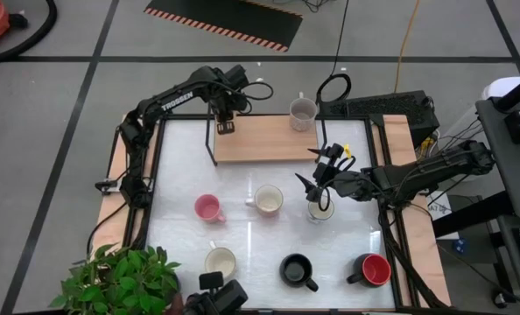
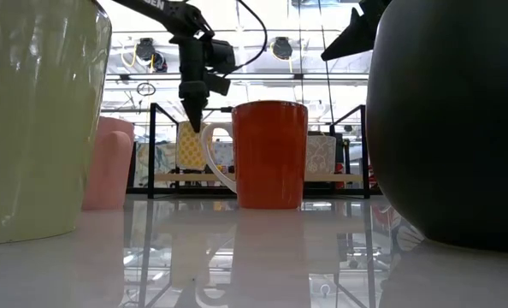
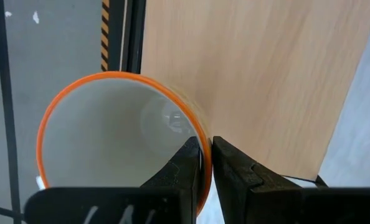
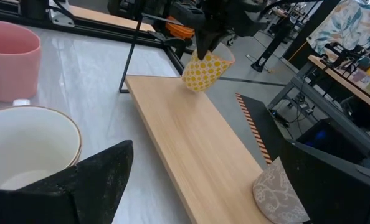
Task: Place coffee mugs
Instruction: Put the yellow mug on the shelf, then put the brown mug on the shelf
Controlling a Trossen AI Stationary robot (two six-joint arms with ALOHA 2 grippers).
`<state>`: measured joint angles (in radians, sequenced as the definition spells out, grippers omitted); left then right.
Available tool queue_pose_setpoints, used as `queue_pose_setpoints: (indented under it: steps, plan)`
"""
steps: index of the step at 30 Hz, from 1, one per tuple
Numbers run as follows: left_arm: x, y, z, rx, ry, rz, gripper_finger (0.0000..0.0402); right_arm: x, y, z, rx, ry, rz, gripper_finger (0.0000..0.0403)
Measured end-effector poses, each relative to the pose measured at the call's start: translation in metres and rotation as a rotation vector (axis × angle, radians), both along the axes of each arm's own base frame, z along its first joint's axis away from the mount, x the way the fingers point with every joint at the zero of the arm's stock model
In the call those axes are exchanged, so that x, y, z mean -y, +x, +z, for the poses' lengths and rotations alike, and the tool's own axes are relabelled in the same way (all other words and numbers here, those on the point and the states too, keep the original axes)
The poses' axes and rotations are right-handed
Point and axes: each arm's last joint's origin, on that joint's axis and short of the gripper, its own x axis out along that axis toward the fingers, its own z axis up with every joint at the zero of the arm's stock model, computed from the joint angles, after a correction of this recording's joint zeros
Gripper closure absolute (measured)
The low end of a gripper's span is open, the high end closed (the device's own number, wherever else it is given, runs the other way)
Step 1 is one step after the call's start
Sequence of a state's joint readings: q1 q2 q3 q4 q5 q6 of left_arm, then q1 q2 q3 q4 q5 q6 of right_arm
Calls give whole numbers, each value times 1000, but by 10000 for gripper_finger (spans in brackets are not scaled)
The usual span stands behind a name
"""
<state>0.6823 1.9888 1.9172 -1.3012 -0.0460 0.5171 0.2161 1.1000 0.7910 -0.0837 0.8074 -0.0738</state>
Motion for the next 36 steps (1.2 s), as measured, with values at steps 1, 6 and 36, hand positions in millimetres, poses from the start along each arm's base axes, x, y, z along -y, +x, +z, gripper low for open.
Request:
queue_pose_setpoints:
  steps: [1, 6, 36]
  plan:
    - [0, 0, -1, 0, 0, 0, 360, 0, 0, 0, 1, 2, -1, 9]
    - [0, -1, -7, -23, 1, 24, 360, 0, 0, 0, 3, 3, -1, 9]
    - [15, 2, -9, -121, 132, 95, 170, 0, 0, 0, 6, 4, 0, 9]
